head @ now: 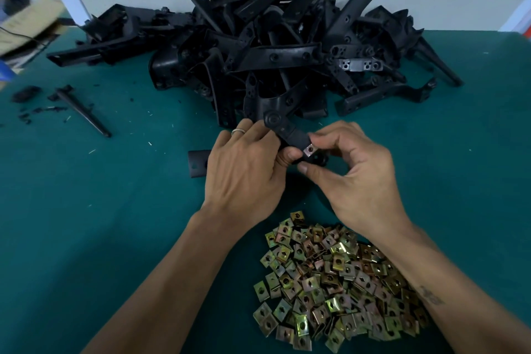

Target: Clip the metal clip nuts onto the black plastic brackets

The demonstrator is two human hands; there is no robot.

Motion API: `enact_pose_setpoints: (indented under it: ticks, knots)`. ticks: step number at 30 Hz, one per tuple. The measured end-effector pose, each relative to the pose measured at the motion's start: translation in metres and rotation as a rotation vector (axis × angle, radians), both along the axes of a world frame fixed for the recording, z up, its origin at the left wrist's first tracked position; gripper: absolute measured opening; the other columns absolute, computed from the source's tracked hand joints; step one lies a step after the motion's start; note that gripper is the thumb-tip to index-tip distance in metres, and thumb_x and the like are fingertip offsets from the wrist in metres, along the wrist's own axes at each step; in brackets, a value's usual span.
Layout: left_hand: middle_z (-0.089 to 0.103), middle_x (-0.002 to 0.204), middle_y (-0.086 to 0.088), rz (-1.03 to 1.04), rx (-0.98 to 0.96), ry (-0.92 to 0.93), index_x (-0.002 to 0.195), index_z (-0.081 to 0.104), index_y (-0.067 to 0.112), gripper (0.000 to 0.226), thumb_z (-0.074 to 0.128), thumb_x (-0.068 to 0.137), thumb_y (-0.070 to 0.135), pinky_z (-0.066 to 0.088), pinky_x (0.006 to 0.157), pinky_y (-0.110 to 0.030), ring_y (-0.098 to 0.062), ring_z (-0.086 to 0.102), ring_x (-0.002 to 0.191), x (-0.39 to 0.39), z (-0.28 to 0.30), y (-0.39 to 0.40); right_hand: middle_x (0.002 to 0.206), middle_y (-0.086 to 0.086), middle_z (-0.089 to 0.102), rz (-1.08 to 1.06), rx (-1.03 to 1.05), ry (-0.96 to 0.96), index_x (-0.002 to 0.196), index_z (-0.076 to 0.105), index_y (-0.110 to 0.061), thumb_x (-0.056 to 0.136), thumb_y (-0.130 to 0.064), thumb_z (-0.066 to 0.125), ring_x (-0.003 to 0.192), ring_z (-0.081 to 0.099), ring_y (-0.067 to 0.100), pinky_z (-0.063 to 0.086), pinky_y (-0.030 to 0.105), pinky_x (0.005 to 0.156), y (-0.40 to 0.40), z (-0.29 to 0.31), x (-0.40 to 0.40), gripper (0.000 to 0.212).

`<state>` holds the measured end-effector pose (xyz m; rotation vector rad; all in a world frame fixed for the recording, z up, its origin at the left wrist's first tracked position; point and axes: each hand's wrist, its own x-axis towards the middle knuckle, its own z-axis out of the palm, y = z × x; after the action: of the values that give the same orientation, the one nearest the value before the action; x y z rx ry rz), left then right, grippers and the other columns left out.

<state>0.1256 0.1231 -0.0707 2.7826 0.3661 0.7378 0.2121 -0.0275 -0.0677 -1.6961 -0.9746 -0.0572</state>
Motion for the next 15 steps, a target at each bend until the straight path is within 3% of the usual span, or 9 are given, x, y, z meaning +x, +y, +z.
enact_pose_setpoints:
  ticks: [4, 6, 11, 15]
  knots:
    - [0.065, 0.097, 0.001, 0.011, -0.006, 0.015, 0.098, 0.066, 0.018, 0.058, 0.023, 0.103, 0.056, 0.041, 0.077, -0.044, -0.026, 0.054, 0.092, 0.0, 0.001, 0.002, 0.107, -0.003, 0.069, 0.056, -0.064, 0.102, 0.108, 0.071, -0.018, 0.08, 0.001, 0.083, 0.104, 0.066, 0.014, 0.054, 0.033, 0.094, -0.005, 0.003, 0.004, 0.036]
    - [0.064, 0.097, 0.002, 0.026, -0.007, 0.03, 0.098, 0.065, 0.018, 0.061, 0.019, 0.103, 0.058, 0.041, 0.078, -0.043, -0.024, 0.054, 0.092, 0.001, 0.002, 0.001, 0.104, -0.01, 0.07, 0.008, -0.076, 0.072, 0.112, 0.072, -0.019, 0.081, -0.005, 0.084, 0.098, 0.067, 0.014, 0.056, 0.033, 0.089, -0.007, 0.003, 0.005, 0.036]
    - [0.064, 0.092, 0.001, 0.023, -0.035, 0.018, 0.091, 0.063, 0.015, 0.059, 0.022, 0.104, 0.057, 0.043, 0.078, -0.045, -0.025, 0.055, 0.091, 0.002, 0.001, 0.001, 0.098, 0.0, 0.069, -0.057, -0.124, -0.32, 0.101, 0.072, -0.004, 0.086, -0.015, 0.081, 0.088, 0.066, 0.017, 0.055, 0.037, 0.074, -0.009, 0.001, 0.008, 0.02]
    - [0.063, 0.083, -0.003, 0.026, -0.062, -0.05, 0.08, 0.057, 0.013, 0.04, 0.04, 0.102, 0.042, 0.046, 0.074, -0.046, -0.029, 0.056, 0.086, 0.001, -0.001, -0.001, 0.106, 0.002, 0.061, -0.043, -0.22, -0.595, 0.101, 0.066, -0.006, 0.094, -0.02, 0.07, 0.09, 0.061, 0.022, 0.052, 0.04, 0.074, -0.012, 0.005, 0.012, 0.017]
